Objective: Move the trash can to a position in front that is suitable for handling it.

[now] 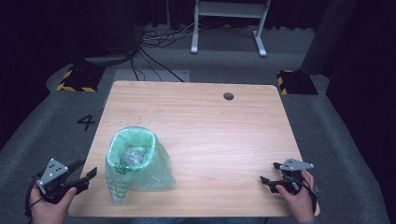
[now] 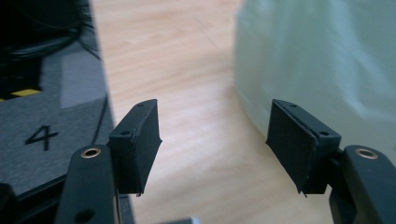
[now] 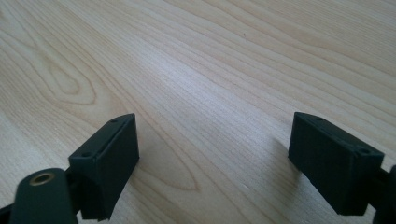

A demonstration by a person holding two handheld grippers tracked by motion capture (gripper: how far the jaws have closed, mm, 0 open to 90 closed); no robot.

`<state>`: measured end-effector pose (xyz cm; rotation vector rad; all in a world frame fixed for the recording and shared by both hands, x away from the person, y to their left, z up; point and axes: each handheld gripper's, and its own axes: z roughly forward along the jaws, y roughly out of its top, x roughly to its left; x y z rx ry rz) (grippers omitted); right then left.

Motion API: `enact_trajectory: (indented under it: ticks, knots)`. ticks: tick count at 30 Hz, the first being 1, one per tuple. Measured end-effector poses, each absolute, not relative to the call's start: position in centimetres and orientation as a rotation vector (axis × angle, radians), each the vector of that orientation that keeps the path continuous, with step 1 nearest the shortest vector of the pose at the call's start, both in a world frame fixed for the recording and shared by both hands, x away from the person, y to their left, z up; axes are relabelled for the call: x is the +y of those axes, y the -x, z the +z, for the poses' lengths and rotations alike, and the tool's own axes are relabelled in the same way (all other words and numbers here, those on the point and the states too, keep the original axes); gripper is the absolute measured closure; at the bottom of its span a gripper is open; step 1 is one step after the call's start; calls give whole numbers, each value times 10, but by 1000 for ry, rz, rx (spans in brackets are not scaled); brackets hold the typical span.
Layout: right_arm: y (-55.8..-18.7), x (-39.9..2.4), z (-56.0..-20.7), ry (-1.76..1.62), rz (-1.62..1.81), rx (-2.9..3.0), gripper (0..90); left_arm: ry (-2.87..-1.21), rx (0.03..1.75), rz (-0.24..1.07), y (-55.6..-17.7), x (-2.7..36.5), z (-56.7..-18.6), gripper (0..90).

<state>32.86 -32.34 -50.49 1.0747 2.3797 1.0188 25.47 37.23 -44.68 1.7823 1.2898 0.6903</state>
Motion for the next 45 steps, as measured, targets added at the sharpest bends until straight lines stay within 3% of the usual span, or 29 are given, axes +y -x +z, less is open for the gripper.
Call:
enact_trajectory:
  ticks: [9, 18, 30, 45]
  knots:
    - [-329, -323, -505, -1074, 1019, 2381, 161, -1766, 1235, 613, -284, 339, -461, 325]
    - [-329, -322, -505, -1081, 1015, 2375, 160, -1787, 1211, 580, -290, 319, -469, 354]
    - [-326, -321, -504, -1102, 1018, 2362, 184, -1840, 1112, 517, -308, 265, -472, 338]
    - [-324, -315, -500, -1074, 1015, 2352, 303, -1960, 995, 534, -327, 184, -471, 326]
